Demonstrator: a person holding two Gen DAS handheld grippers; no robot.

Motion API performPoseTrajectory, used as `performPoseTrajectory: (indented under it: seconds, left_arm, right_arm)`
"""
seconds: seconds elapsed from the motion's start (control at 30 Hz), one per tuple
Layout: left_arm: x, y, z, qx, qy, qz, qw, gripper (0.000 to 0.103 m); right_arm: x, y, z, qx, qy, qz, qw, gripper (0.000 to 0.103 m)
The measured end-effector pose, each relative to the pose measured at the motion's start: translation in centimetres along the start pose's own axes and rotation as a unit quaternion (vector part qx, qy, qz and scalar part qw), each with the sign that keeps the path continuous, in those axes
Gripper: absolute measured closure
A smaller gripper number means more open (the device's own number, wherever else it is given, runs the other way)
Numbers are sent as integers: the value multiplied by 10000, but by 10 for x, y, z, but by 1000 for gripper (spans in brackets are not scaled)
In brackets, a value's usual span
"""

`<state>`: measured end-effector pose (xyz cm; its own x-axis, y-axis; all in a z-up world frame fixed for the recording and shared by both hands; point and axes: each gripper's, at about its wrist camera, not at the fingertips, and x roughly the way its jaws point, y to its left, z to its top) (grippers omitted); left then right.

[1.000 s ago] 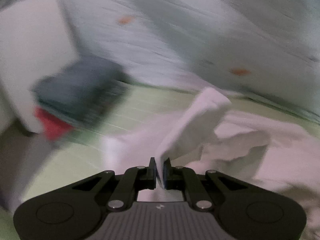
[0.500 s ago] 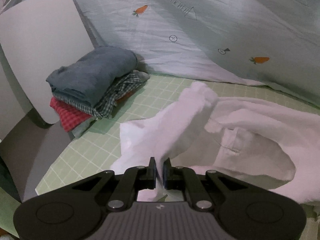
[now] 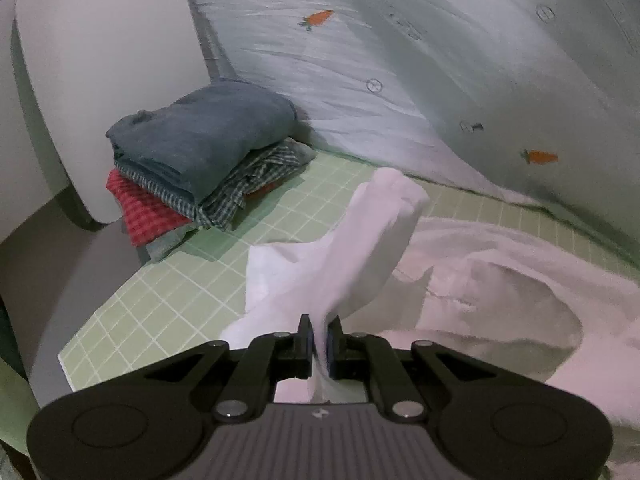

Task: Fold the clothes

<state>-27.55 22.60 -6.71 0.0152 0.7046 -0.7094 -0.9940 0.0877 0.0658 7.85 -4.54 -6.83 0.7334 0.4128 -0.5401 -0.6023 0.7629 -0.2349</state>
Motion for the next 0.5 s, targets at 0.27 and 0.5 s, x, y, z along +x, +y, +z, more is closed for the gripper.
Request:
performPoseTrajectory:
  seconds: [0.27, 0.5]
  left_arm:
    - [4, -2, -8, -181, 160, -53, 9997, 94]
    - [13, 3, -21, -372, 521, -133, 9979, 92]
  right_arm:
    - [28, 8, 94, -275, -1117, 142, 9933, 50]
    - [52, 9, 27, 1240, 467, 330, 9906, 24]
